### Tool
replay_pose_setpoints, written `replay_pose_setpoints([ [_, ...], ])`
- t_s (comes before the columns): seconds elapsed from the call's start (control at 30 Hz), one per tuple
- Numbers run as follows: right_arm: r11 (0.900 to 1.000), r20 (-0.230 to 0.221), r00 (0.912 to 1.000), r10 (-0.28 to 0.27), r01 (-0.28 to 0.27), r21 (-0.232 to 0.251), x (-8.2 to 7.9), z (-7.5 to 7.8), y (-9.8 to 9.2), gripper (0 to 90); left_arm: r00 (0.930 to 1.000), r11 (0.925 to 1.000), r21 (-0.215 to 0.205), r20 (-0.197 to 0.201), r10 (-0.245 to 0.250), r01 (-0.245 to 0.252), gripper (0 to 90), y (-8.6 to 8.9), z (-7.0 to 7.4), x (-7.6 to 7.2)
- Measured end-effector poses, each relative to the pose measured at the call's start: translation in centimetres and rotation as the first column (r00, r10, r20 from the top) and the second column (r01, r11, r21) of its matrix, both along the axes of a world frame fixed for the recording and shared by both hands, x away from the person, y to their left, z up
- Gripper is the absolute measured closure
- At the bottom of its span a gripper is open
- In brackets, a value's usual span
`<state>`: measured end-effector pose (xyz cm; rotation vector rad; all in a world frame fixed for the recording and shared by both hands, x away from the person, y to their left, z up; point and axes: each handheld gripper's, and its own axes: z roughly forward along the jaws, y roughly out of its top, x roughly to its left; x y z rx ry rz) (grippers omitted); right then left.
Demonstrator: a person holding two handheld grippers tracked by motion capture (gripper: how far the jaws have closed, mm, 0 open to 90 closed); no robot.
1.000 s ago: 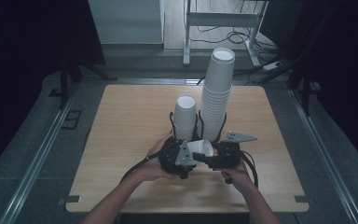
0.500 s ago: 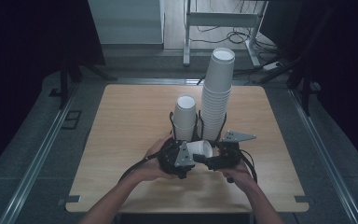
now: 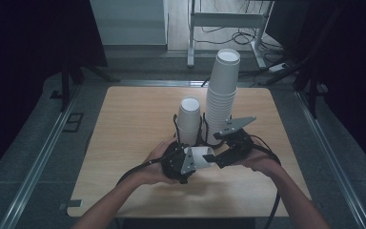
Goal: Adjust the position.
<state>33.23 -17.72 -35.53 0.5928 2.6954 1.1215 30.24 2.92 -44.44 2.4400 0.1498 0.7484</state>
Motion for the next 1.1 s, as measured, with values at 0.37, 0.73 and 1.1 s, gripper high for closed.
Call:
replay_pose_setpoints([
  [0.37, 0.961, -0.205, 0.9755, 0.08, -0.13, -0.243, 1.8, -1.6, 3.2, 12.6, 0.997, 0.9958, 0.085, 0.067, -0.04, 0.034, 14.3, -0.7, -0.4, -0.9],
  [0.73, 0.924, -0.324, 0.9422, 0.086, -0.197, -0.328, 2.5, -3.9, 4.8, 13.8, 0.9878, 0.9887, 0.145, 0.144, -0.06, 0.039, 14.4, -1.3, -0.5, -1.5],
  [1.1, 0.937, -0.352, 0.9319, 0.086, -0.196, -0.29, 2.6, -4.6, 4.4, 21.4, 0.9924, 0.9935, 0.109, 0.115, -0.043, 0.03, 11.3, -1.4, -0.9, -1.3],
])
